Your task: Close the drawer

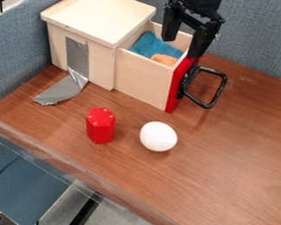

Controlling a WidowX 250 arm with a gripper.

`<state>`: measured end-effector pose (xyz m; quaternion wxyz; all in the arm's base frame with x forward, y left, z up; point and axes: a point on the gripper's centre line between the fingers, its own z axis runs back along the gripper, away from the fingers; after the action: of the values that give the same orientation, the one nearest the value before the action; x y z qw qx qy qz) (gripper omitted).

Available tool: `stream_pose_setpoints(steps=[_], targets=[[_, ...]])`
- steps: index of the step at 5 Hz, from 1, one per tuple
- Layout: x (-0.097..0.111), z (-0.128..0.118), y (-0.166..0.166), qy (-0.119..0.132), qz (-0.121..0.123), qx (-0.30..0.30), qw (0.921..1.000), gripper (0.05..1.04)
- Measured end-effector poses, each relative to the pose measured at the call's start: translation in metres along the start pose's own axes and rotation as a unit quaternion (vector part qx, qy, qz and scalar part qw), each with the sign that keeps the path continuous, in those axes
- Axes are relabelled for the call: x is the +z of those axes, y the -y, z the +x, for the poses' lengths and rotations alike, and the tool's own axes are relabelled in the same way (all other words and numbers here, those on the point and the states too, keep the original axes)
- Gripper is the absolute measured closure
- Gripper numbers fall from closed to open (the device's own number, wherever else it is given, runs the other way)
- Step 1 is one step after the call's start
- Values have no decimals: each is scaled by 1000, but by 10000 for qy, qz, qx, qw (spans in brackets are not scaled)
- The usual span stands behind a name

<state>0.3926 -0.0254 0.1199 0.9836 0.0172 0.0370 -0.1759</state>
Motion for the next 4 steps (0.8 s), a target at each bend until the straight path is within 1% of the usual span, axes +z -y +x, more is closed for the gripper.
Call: stream_pose_setpoints(steps=[1,2,4], targets=[[-17,0,1,-221,-62,-10,9997,83],[-20,5,14,-228,-37,-111,9997,83],[-17,13,53,-192,38,-531,9984,83]])
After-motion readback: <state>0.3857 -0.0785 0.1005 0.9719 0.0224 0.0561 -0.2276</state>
